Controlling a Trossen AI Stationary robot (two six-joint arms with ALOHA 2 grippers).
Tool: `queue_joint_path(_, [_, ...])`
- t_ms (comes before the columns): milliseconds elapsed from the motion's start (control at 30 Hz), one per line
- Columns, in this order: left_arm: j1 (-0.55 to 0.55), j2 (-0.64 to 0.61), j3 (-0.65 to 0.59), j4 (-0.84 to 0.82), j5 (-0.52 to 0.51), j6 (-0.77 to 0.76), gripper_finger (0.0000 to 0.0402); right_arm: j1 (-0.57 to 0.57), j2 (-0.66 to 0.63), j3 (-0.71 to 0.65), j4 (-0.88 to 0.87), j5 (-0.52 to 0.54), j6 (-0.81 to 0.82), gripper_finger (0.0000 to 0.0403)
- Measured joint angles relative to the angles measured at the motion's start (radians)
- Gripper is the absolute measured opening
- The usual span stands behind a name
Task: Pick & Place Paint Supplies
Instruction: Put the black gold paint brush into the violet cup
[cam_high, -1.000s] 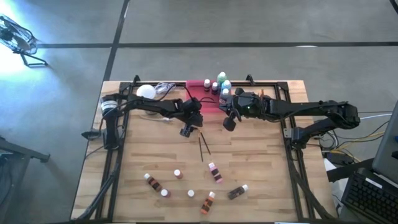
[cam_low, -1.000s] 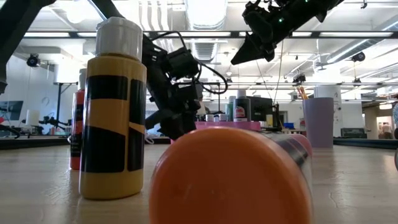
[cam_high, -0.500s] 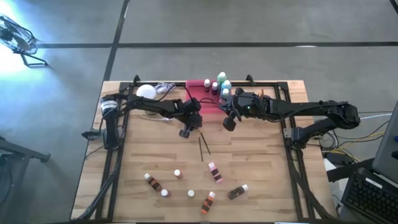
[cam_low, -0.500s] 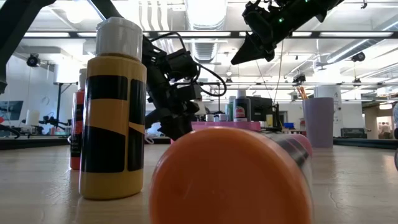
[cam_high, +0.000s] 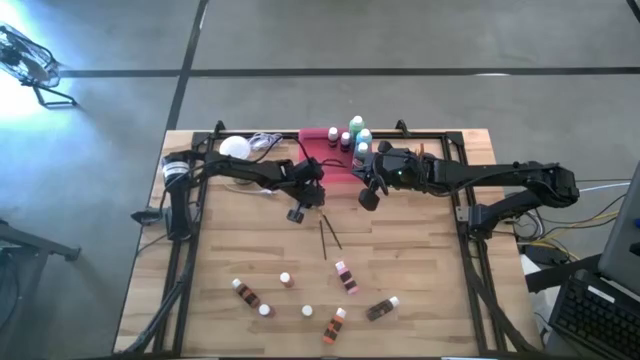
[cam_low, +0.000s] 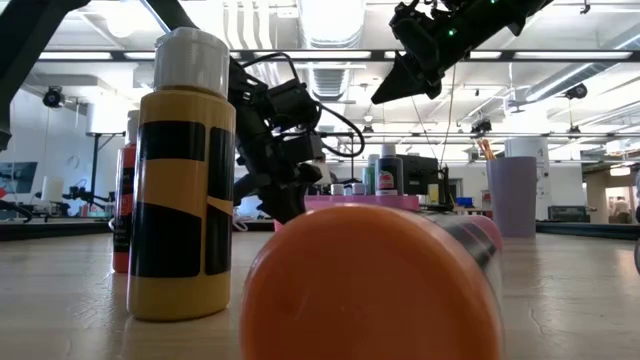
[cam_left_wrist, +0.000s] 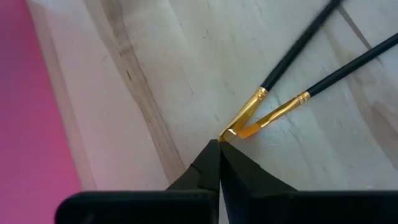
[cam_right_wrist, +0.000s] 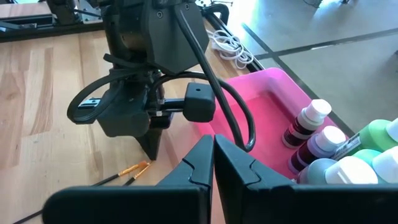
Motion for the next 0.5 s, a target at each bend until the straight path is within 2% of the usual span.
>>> queue_joint_path(500, [-0.016,-0.004,0.001,-0.027,-0.001,-0.001,0.0002,0.0,0.0,0.0,0.0,0.0,0.0,0.0008])
